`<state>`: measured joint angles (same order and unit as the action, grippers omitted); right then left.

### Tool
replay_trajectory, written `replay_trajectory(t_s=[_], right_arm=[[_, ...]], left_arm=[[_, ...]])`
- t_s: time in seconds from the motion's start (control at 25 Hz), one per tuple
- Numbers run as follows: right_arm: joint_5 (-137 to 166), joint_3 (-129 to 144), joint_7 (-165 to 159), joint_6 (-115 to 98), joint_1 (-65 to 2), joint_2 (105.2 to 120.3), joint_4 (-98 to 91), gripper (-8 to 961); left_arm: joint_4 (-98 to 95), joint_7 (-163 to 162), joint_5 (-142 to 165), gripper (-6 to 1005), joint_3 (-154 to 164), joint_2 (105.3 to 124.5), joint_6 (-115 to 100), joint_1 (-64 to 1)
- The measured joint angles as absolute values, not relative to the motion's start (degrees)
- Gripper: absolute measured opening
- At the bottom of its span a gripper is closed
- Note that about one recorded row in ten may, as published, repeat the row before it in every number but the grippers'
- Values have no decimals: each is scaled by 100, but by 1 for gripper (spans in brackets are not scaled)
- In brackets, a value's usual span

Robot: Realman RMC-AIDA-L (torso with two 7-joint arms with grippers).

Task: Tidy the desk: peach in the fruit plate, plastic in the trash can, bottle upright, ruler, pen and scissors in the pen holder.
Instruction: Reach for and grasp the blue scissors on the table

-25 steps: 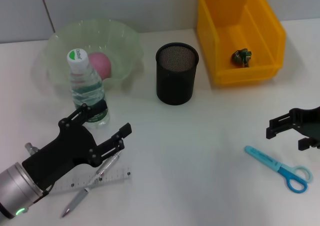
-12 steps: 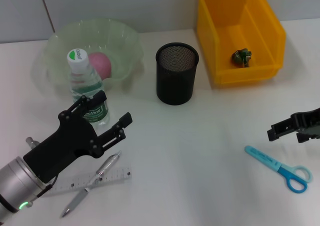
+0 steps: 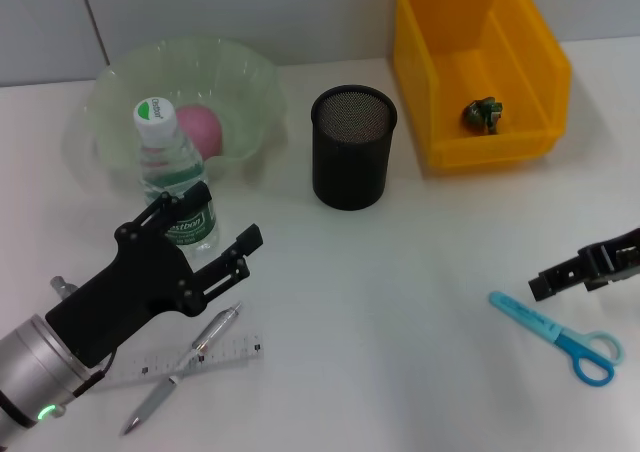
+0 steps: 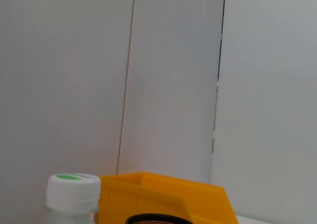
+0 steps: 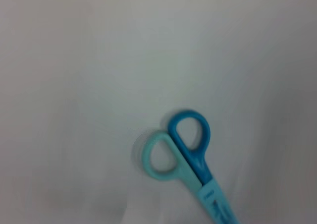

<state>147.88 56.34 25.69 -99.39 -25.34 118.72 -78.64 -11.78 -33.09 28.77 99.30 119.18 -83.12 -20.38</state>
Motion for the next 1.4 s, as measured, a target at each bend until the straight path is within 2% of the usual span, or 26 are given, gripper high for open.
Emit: replay_trajectory(t_s=[0.68, 1.4], right_arm=[[15040, 5529, 3436, -10045, -2857, 11675, -7252, 818], [15230, 5311, 4438, -10244, -3015, 11661, -6975, 813]], left_arm=[[-1539, -3306, 2204, 798, 10798, 11918, -7926, -1968], [-1819, -3306, 1901, 798, 11485, 11918, -7701, -1983]])
